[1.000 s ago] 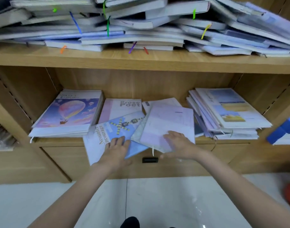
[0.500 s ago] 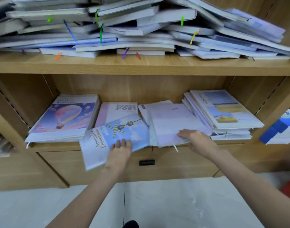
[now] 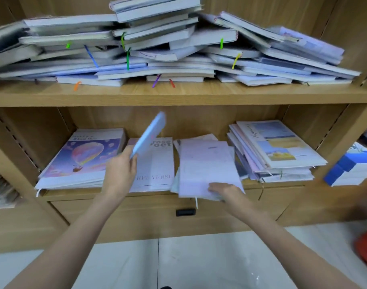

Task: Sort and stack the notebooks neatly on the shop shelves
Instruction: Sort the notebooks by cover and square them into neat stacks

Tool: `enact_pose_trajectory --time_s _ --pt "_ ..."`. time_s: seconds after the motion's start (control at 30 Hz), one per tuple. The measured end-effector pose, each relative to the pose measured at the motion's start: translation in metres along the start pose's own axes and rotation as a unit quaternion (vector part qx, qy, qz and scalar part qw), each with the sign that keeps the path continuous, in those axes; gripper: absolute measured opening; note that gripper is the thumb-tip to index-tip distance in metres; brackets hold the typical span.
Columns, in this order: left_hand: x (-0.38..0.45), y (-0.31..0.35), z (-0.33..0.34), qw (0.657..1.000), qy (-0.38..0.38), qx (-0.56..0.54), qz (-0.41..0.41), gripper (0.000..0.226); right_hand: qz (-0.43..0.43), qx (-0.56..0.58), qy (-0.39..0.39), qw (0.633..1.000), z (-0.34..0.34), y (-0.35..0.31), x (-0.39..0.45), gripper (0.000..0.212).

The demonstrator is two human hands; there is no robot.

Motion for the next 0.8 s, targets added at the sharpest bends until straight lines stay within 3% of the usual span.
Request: enact_pose_trajectory --time_s 0.07,0.1,0.13,0.17,0.2,0.23,0.3,0.37,0.4,0.43,0.5,0.63,0.7,0.73,0.8 --pt "-0.012 0.004 0.007 0.998 -0.014 0.012 0.060 0.013 0.025 0.091 0.040 0.995 -0.007 0.008 0.000 0.047" --pt "-0.015 0.006 0.008 0.996 -0.012 0.013 0.085 0.014 0.063 0.231 0.073 0.968 -0.017 0.015 -0.003 0.044" --pt "-0.017 0.009 0.006 0.994 -0.003 0.016 0.107 0.016 0.100 0.406 0.096 0.903 -0.026 0.018 -0.007 0.040" --pt "-0.019 0.013 0.002 0.991 0.014 0.017 0.130 0.018 0.124 0.579 0.099 0.800 -0.030 0.017 -0.008 0.039" --pt "-0.020 0.022 -0.004 0.987 0.033 0.016 0.159 0.018 0.135 0.692 0.087 0.704 -0.033 0.011 -0.008 0.043" --pt "-0.021 0.034 -0.008 0.979 0.055 0.018 0.195 0.019 0.134 0.753 0.067 0.641 -0.036 0.002 -0.007 0.050" --pt "-0.020 0.064 -0.012 0.951 0.099 0.022 0.291 0.020 0.103 0.816 0.047 0.567 -0.044 -0.010 -0.001 0.065" --pt "-0.019 0.083 -0.002 0.918 0.085 0.027 0.386 0.026 0.082 0.853 0.086 0.509 -0.055 -0.008 0.000 0.083" --pt "-0.019 0.086 0.007 0.907 0.073 0.041 0.413 0.033 0.087 0.852 0.106 0.505 -0.059 -0.004 -0.002 0.083" --pt "-0.020 0.084 0.017 0.902 0.057 0.051 0.424 0.041 0.101 0.837 0.125 0.524 -0.063 0.001 -0.006 0.071" --pt "-0.022 0.077 0.034 0.904 0.033 0.062 0.422 0.050 0.142 0.774 0.180 0.590 -0.066 0.019 -0.013 0.035" --pt "-0.018 0.079 0.045 0.920 0.059 0.085 0.378 0.047 0.093 0.747 0.270 0.600 -0.087 0.028 -0.022 0.038" --pt "0.000 0.074 0.054 0.960 0.049 0.082 0.265 0.043 0.061 0.744 0.299 0.594 -0.094 0.027 -0.024 0.037" --pt "0.009 0.068 0.063 0.981 0.004 0.077 0.176 0.043 0.063 0.723 0.314 0.613 -0.090 0.031 -0.025 0.037" --pt "0.009 0.043 0.099 0.984 -0.173 0.025 -0.039 0.045 0.118 0.615 0.342 0.701 -0.069 0.043 -0.031 0.034"
Point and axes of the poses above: each hand's wrist, its own x-axis towards the middle knuckle, its own z-axis out of the palm, y = z × x, the point moved 7 cm from there along x, towards the middle knuckle, and after that the axes turned 5 degrees about -z, right-handed, at the moved point
